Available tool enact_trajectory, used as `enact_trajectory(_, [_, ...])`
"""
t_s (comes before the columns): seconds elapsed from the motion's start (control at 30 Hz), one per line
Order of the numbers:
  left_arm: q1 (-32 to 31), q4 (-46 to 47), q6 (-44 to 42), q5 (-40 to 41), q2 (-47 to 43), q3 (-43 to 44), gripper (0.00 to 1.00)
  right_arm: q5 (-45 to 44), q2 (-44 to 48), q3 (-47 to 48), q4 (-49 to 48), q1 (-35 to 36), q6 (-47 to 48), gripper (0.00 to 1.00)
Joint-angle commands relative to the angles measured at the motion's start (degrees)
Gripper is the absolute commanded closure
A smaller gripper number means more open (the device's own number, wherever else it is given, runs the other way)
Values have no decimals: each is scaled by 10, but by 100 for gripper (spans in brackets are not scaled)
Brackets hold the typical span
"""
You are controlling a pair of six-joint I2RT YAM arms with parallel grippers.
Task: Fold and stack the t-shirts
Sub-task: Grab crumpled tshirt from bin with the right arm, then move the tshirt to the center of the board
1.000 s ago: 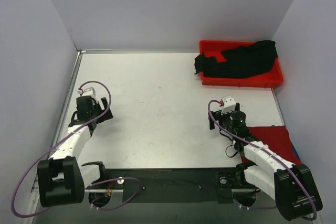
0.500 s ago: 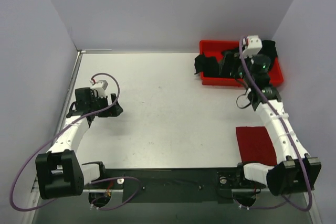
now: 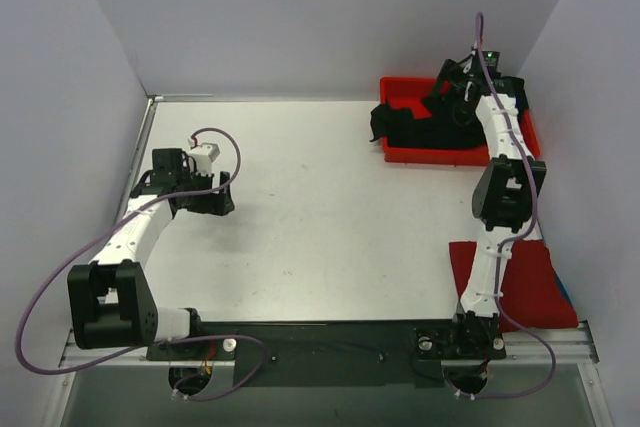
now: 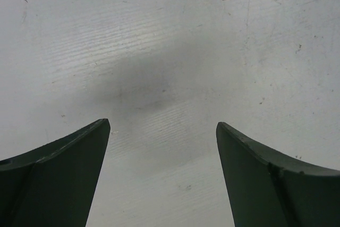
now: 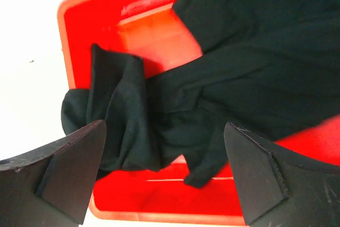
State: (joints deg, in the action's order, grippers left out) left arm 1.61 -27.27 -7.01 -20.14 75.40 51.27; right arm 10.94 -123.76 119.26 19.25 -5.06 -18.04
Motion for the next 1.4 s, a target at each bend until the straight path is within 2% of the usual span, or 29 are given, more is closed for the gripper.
enact_trajectory(0.0, [11,-19,-20,19,33,32,8,120,-92,87,54,27,-73,12])
enact_trajectory(0.13, [15,-26,-31,24,59,58,8,111,-138,82,28,48,-108,12])
enact_trajectory(0.2, [15,-29,-34,26,70,70,9,110,-157,83,28,47,-135,19])
enact_trajectory(0.23, [14,-32,-37,27,73,79,9,107,-160,83,28,47,-141,31])
enact_trajectory(0.27, [15,-34,-38,29,77,81,9,107,-164,82,27,47,-153,38])
enact_trajectory(0.3, [14,-37,-42,31,79,87,9,115,-166,83,21,45,-157,56])
enact_trajectory(0.33, [15,-38,-43,34,81,88,9,120,-165,84,18,43,-164,67])
enact_trajectory(0.37, [14,-39,-48,35,82,90,10,133,-164,86,10,39,-166,91])
enact_trajectory(0.4, [15,-40,-49,37,82,91,10,138,-157,91,7,36,-167,100])
enact_trajectory(0.5, [14,-44,-54,37,85,96,11,132,-126,98,-2,28,-162,100])
enact_trajectory(0.6, [13,-45,-56,38,92,110,11,104,-53,112,-9,23,-145,100])
enact_trajectory(0.77, [13,-35,-37,44,110,127,11,65,116,116,-59,44,-96,100])
enact_trajectory(0.9, [13,-16,-9,36,117,126,12,11,263,85,-144,132,35,100])
enact_trajectory(0.97, [13,-6,1,29,115,121,12,27,316,82,-187,185,90,100])
enact_trajectory(1.0, [13,-2,2,27,114,116,12,63,331,79,-237,214,94,100])
enact_trajectory(1.13, [15,5,-4,38,110,108,12,185,391,76,-360,255,29,100])
enact_trajectory(1.27, [26,-8,-34,61,100,114,11,222,404,60,-431,271,-41,100])
enact_trajectory(1.37, [53,-22,-58,101,92,126,11,252,391,-1,-510,279,-114,100])
